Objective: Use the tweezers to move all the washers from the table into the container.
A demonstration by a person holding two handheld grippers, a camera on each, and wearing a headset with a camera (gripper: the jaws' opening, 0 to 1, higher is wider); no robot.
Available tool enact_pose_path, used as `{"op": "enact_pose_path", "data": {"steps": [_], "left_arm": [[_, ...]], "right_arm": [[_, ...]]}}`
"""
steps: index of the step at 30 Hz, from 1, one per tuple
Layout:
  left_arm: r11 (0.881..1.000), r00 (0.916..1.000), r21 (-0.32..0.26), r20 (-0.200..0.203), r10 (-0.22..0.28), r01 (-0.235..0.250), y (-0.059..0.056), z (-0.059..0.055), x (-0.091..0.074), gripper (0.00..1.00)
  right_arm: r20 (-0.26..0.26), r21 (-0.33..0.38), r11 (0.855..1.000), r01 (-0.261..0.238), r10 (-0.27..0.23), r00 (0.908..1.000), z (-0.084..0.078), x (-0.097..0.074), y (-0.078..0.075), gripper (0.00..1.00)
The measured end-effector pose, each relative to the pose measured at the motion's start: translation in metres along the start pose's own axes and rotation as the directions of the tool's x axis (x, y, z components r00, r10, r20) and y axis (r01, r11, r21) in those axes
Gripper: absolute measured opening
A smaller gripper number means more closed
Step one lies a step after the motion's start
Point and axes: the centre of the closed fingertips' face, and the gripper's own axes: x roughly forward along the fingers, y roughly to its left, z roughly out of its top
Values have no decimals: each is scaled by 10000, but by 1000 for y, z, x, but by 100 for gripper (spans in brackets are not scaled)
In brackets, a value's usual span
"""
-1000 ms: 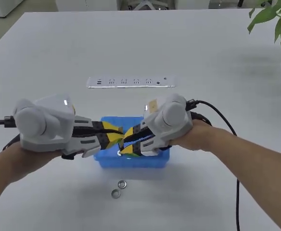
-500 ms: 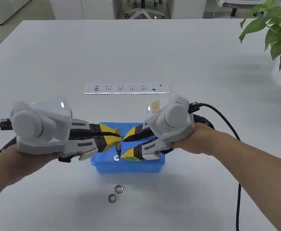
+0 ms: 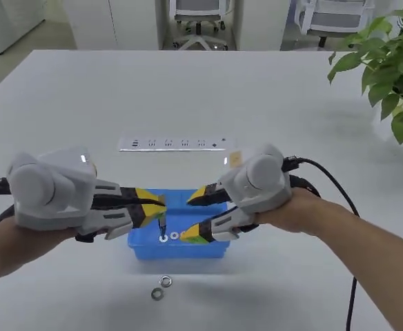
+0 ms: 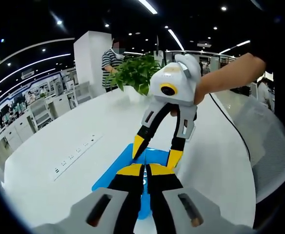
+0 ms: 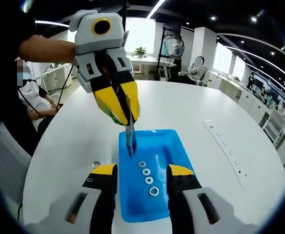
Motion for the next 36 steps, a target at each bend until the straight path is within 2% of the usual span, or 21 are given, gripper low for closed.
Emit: {"op": "enact_pose_path", "data": {"steps": [8, 17, 21, 36], "left_arm": [[9999, 9999, 21, 54, 138, -138, -5, 7, -10, 6], [9998, 9998, 48, 62, 187, -188, -13, 12, -22, 6], [9998, 9998, 67, 76, 200, -200, -17, 12, -27, 6], [9999, 9999, -129, 146, 9, -7, -39, 2, -33, 6]], "right_arm": [[-103, 411, 9975, 579, -576, 9983, -2, -19, 2, 49], [-255, 1166, 9855, 1236, -1214, 9923, -8, -36, 5, 60], [-337, 1212, 9821, 1440, -1409, 9894, -11, -42, 9, 64], [-286, 2007, 9584, 2027, -2011, 9792, -17, -54, 23, 80]]}}
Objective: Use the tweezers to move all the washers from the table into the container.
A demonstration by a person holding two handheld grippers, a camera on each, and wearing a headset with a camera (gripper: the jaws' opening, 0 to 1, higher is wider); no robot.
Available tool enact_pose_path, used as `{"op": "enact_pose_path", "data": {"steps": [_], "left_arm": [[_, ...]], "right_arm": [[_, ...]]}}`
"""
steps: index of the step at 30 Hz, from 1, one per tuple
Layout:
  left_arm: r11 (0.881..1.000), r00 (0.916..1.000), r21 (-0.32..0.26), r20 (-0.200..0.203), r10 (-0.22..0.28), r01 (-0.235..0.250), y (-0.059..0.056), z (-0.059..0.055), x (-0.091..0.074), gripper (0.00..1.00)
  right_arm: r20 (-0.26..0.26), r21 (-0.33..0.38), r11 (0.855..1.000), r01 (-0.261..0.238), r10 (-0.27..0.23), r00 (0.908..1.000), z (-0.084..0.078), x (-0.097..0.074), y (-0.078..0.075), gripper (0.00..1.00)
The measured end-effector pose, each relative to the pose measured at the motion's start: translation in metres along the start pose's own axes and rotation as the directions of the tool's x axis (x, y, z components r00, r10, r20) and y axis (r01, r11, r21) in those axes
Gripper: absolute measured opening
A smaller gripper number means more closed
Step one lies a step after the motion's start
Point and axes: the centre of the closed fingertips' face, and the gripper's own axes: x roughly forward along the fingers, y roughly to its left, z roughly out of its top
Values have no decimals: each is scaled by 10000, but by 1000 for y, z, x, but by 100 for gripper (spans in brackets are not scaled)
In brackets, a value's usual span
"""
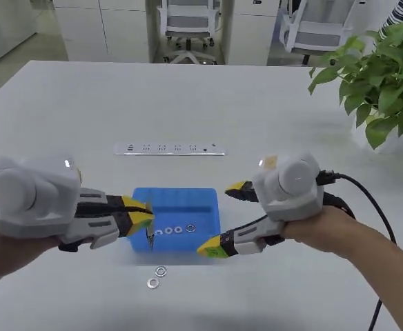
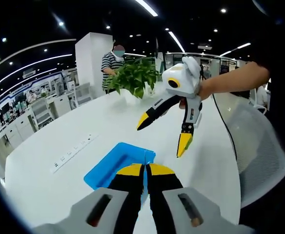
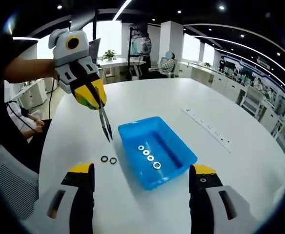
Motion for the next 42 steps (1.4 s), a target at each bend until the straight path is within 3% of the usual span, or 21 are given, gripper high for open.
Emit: {"op": "enact_pose_path", "data": {"steps": [18, 32, 42], "left_arm": [[9995, 9996, -212, 177, -240, 243, -23, -18, 0, 7], [9987, 9992, -337, 149, -370, 375, -32, -29, 5, 7], [9983, 9990, -375, 59, -441, 442, -34, -37, 9, 7]], "right_arm": [[671, 682, 9967, 435, -481, 9966, -10, -8, 22, 100], [1345, 598, 9982, 62, -142, 9908, -19, -9, 45, 100], [1424, 634, 9980, -78, -14, 9898, -26, -9, 53, 99]]}}
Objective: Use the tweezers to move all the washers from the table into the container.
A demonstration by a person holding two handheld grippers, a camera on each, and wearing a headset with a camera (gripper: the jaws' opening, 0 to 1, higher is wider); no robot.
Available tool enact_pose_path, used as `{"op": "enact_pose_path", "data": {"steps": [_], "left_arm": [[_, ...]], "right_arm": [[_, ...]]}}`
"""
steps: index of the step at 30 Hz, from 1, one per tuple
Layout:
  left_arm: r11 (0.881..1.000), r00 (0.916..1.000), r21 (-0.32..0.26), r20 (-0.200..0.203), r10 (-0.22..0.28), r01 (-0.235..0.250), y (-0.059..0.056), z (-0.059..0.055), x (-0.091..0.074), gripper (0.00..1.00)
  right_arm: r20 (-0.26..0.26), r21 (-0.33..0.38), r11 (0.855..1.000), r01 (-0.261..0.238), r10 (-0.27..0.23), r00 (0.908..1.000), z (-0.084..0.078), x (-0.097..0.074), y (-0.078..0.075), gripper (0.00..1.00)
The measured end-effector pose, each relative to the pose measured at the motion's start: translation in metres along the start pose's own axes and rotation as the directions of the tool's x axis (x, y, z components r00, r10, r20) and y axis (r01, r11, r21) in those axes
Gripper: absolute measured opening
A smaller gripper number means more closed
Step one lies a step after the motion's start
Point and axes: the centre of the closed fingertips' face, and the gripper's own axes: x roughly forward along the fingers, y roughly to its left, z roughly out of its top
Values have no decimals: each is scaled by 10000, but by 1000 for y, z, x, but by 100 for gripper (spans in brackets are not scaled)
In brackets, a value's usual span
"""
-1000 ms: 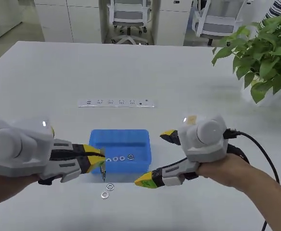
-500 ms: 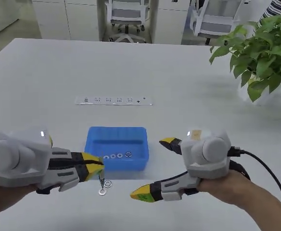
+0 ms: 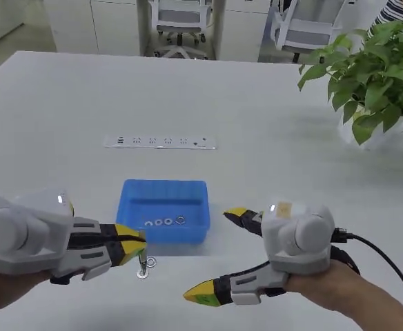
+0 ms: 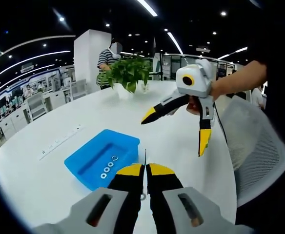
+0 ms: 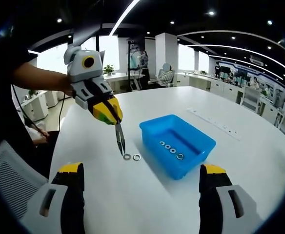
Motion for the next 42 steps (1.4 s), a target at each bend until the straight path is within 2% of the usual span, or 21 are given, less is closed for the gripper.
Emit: {"op": "enact_pose_path", "data": {"steps": [21, 26, 34, 42], "left_arm": [[9999, 10000, -127, -8, -14, 14, -2, -11, 7, 7], [9999, 9999, -169, 103, -8, 10, -2, -10, 6, 7], [9999, 9999, -72, 38, -114, 114, -3, -12, 4, 7], [9998, 9998, -25, -23, -188, 188, -3, -14, 2, 7]], "right_arm": [[-54, -291, 9979, -586, 585, 9983, -6, 8, 15, 95], [-106, -569, 9945, -885, 880, 9961, -5, 13, 18, 89], [-113, -1054, 9862, -1274, 1270, 9918, 1, 22, 20, 80], [-260, -1381, 9736, -1817, 1798, 9834, -1, 33, 25, 69]]}}
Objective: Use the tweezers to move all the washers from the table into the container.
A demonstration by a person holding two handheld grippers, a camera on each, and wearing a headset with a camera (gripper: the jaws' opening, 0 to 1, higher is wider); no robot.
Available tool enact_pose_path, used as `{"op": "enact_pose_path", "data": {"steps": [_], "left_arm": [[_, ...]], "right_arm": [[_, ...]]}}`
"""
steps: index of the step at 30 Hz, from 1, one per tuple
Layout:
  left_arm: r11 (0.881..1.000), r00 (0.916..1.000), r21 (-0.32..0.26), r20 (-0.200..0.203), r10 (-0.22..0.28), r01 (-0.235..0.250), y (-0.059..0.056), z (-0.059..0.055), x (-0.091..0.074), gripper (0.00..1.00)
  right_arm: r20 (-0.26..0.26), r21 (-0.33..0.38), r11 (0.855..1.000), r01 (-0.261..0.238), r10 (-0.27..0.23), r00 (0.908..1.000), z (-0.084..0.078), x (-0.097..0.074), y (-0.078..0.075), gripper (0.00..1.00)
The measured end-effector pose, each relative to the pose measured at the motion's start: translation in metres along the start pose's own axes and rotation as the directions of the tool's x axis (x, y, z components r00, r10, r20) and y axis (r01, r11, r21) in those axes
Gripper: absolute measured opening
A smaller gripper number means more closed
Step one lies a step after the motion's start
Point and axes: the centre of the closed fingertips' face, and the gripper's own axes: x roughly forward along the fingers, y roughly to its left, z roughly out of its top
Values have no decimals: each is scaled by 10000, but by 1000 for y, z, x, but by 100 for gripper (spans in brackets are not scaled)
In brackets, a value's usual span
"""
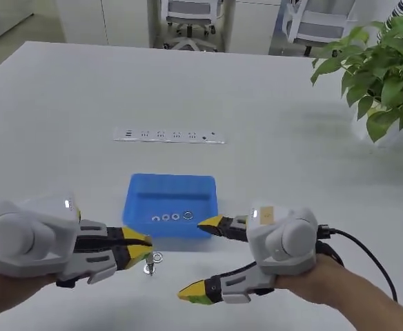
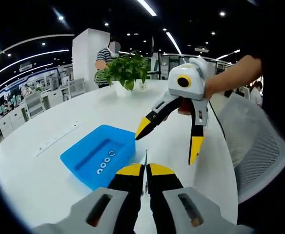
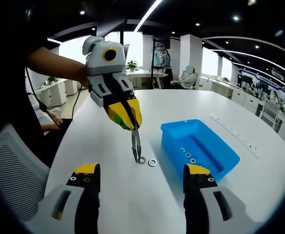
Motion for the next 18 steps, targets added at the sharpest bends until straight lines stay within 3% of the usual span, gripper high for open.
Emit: {"op": "enact_pose_path", "data": {"steps": [11, 18], "left_arm": [[9999, 9997, 105, -218, -100, 102, 3, -4, -3, 7], [9990, 9988, 238, -324, -375, 382, -1, -1, -1, 7]], "right_arm": [[-96, -656, 9951, -746, 741, 9972, 4, 20, 5, 51], [-97, -864, 9904, -1076, 1071, 9942, 9, 32, 6, 38]]}}
